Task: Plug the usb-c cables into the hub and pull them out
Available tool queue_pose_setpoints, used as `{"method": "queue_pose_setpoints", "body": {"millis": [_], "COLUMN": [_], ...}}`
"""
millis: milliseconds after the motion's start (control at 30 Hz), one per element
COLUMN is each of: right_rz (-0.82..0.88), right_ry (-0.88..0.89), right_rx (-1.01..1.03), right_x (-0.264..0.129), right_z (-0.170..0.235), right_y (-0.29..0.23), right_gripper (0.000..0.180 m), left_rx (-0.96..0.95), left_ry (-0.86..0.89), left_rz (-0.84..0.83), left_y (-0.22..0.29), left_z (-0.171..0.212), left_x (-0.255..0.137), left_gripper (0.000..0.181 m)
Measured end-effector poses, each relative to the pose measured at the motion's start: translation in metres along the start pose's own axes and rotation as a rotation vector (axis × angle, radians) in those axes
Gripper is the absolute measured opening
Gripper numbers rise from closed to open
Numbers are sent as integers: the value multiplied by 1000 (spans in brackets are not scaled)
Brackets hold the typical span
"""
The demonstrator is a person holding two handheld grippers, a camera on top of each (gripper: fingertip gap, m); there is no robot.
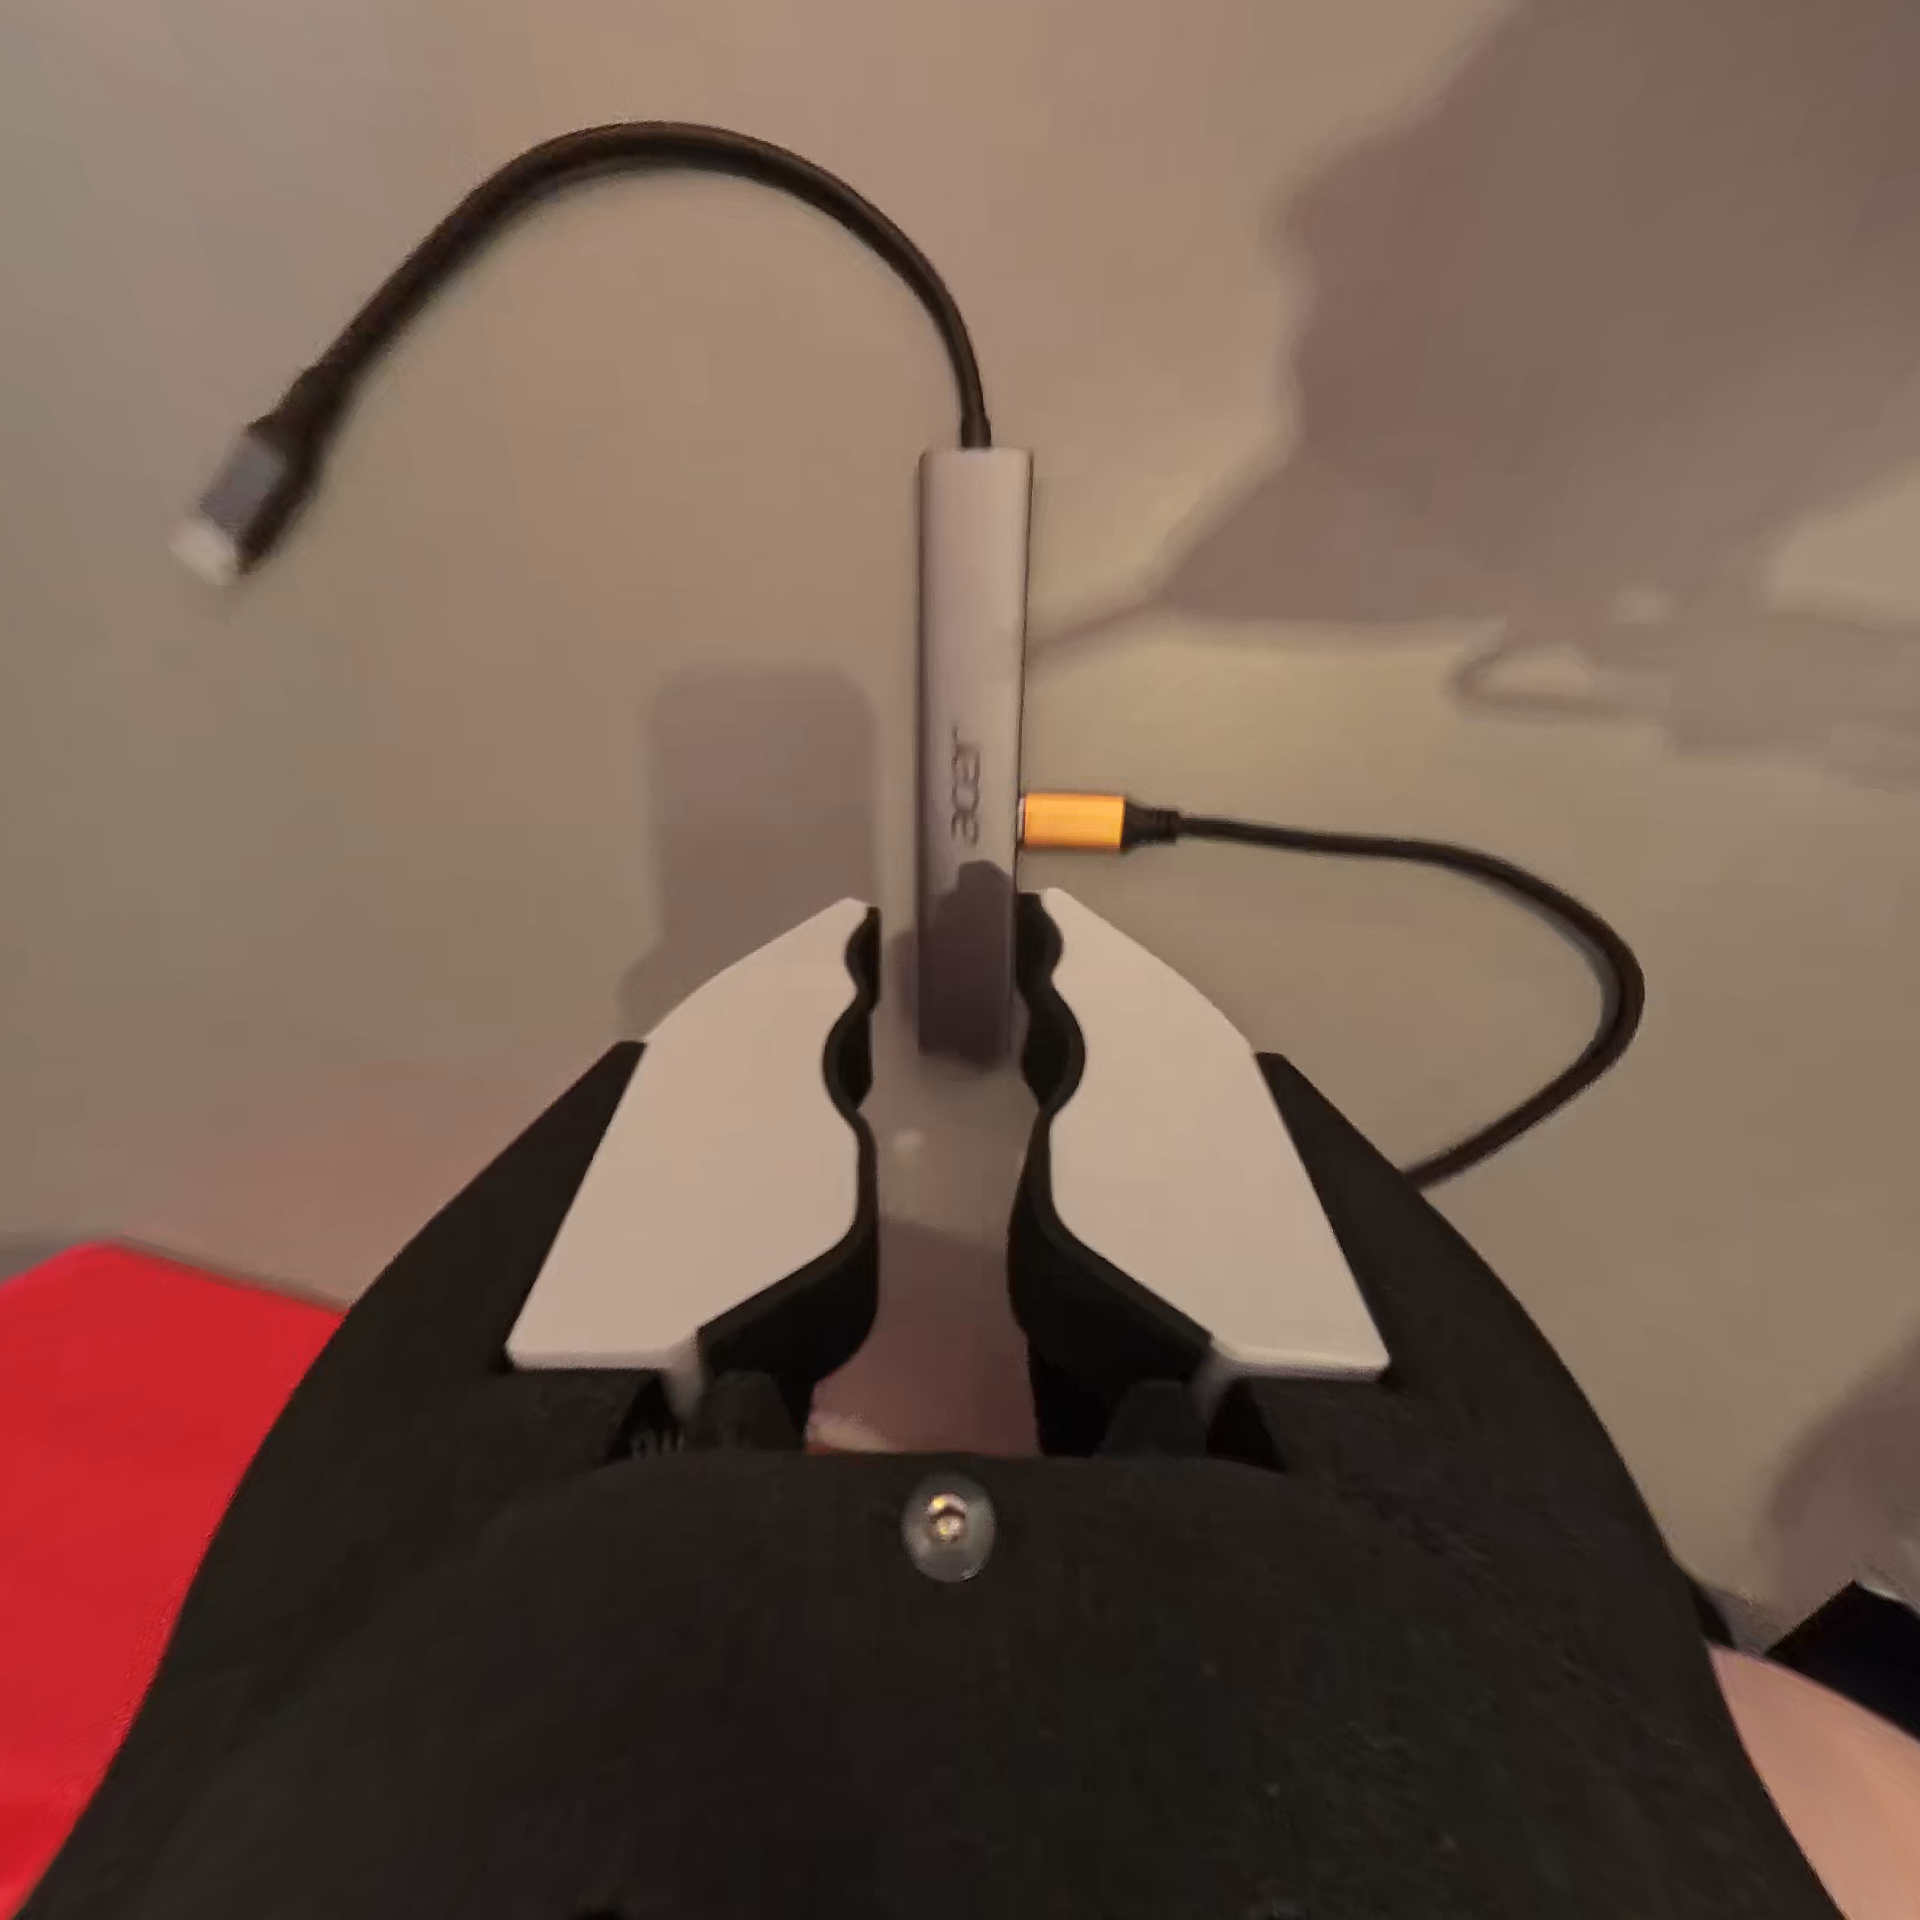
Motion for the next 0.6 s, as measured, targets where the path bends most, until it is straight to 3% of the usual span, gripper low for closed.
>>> {"method": "queue_pose_setpoints", "body": {"millis": [33, 233, 333, 600], "right_rz": [-2, 2, -12, -26], "right_ry": [2, 20, 19, 11], "right_rx": [3, 6, -4, -7], "right_x": [-1, -4, -4, -3], "right_z": [-1, -6, -7, -6], "right_y": [1, 6, 5, 4], "right_gripper": [5, 5, 5, 5], "left_rx": [-8, 5, -24, -73], "left_ry": [-7, -161, -188, -185], "left_rz": [14, 0, -4, 10], "left_y": [0, -4, -7, -8], "left_z": [-1, 14, 16, 16], "left_x": [6, 27, 32, 33], "left_gripper": [28, 55, 46, 43]}}
Point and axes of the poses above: each gripper's, where its closed fingertips meet, x out along the fingers, z out of its underside, y = z × x across the jaws, the point moved 8 cm from there along -x, back along the fingers, and after that the axes turned 9 degrees about y, right-handed, at the moved point
